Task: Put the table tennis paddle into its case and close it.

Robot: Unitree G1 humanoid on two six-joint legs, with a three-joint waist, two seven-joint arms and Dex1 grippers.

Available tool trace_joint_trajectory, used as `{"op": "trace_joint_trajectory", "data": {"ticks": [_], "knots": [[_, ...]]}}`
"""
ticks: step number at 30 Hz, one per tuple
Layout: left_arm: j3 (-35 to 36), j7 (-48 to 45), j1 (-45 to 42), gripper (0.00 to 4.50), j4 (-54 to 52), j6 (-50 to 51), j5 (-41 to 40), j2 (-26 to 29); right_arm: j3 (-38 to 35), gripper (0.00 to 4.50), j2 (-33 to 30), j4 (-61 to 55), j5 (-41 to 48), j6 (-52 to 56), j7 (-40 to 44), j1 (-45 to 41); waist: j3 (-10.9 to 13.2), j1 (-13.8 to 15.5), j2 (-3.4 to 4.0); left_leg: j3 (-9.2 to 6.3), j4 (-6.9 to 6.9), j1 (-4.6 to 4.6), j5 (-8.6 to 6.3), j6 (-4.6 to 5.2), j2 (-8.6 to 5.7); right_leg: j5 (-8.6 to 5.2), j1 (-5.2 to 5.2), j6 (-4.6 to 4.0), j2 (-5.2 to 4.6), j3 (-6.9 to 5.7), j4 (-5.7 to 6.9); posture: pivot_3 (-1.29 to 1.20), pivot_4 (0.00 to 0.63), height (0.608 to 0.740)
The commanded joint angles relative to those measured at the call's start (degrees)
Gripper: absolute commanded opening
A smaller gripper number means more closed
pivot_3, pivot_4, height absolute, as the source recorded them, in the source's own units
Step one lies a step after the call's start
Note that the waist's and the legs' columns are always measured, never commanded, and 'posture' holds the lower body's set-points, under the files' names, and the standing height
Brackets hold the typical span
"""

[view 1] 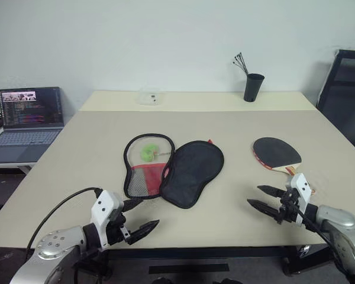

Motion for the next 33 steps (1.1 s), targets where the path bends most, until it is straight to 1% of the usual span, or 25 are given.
{"op": "trace_joint_trajectory", "data": {"ticks": [1, 5, 11, 14, 16, 19, 23, 26, 30, 33], "knots": [[-1.77, 0.43, -3.51, 4.5, -0.02, -2.36, 1.24, -0.76, 0.88, 3.71, -0.72, -2.3, -0.4, -0.42, 0.37, -0.52, 0.0, 0.07, 0.0, -0.02, 0.01, 0.01, 0.0, 0.0, 0.0, 0.0, 0.02, 0.0, 0.0, -0.01, 0.0, 0.0, 0.15, 0.74], [-3.27, 0.74, -7.42, 4.5, 1.72, -2.13, 1.19, -2.07, -0.57, 3.71, -0.8, -5.89, 1.98, 2.9, -1.62, -2.33, 0.0, 0.2, 0.0, 0.05, 0.01, 0.03, 0.0, -0.01, -0.06, 0.0, 0.07, -0.01, -0.04, 0.04, -0.05, 0.0, 0.15, 0.74], [-4.39, -1.47, -12.66, 4.5, 6.32, -2.02, 1.11, -1.7, -3.3, 3.71, -2.04, -11.45, 5.73, 7.62, -3.41, -2.82, -0.01, 0.49, -0.02, 0.08, -0.03, 0.0, -0.03, -0.03, -0.05, 0.15, 0.04, 0.25, 0.23, 0.0, -0.06, 0.0, 0.15, 0.74], [-3.55, -1.88, -14.22, 4.5, 7.3, -2.0, 0.99, -1.19, -3.3, 3.71, -0.97, -12.51, 7.89, 9.56, -4.45, -3.18, -0.01, 0.49, -0.03, 0.06, -0.02, 0.0, -0.04, -0.04, -0.01, 0.15, 0.05, 0.25, 0.28, 0.01, -0.07, 0.0, 0.15, 0.74], [-2.5, -2.32, -15.42, 4.5, 8.45, -2.59, 0.87, -0.77, -2.56, 3.71, 0.13, -13.05, 8.83, 10.89, -6.01, -4.59, -0.01, 0.47, -0.03, 0.04, -0.01, 0.0, -0.03, -0.04, 0.0, 0.14, 0.04, 0.22, 0.28, 0.03, -0.07, 0.0, 0.15, 0.74], [-1.19, -4.28, -17.17, 4.5, 11.9, -4.18, 0.61, -0.06, -0.42, 3.71, 3.43, -13.93, 8.85, 11.94, -9.41, -6.74, -0.01, 0.33, -0.03, 0.05, 0.0, 0.02, -0.03, -0.04, 0.04, 0.16, 0.03, 0.2, 0.32, 0.04, -0.04, 0.0, 0.15, 0.74], [-1.43, -6.8, -23.09, 4.5, 14.37, -0.62, -2.83, 0.33, 1.78, 3.71, 4.4, -14.23, 9.02, 17.0, -13.0, -9.34, -0.01, 0.53, -0.04, 0.03, 0.0, -0.01, -0.03, -0.04, 0.08, 0.19, 0.02, 0.18, 0.4, 0.01, -0.04, 0.0, 0.15, 0.74], [-2.87, -10.43, -27.01, 4.5, 17.75, -0.3, -2.33, 2.19, 1.44, 3.71, 5.81, -14.33, 12.77, 21.77, -14.77, -9.8, -0.04, 0.61, -0.09, 0.06, 0.03, -0.07, -0.03, -0.03, 0.03, 0.2, 0.04, 0.2, 0.39, -0.02, -0.06, 0.0, 0.15, 0.74], [-4.11, -14.54, -30.34, 4.5, 20.11, 1.53, -2.15, 4.87, 3.5, 3.71, 5.59, -14.28, 9.53, 19.16, -14.85, -10.21, -0.04, 0.37, -0.09, 0.11, 0.0, -0.08, -0.03, -0.03, 0.03, 0.21, -0.03, 0.22, 0.41, 0.06, -0.07, 0.0, 0.15, 0.74], [-4.26, -15.97, -32.1, 4.5, 22.12, 0.93, -1.28, 5.41, 4.98, 3.71, 5.85, -13.39, 7.99, 17.44, -14.44, -10.95, -0.04, 0.36, -0.09, 0.14, 0.0, -0.07, -0.03, -0.03, 0.03, 0.22, -0.02, 0.22, 0.43, 0.04, -0.06, 0.0, 0.15, 0.74]]}}
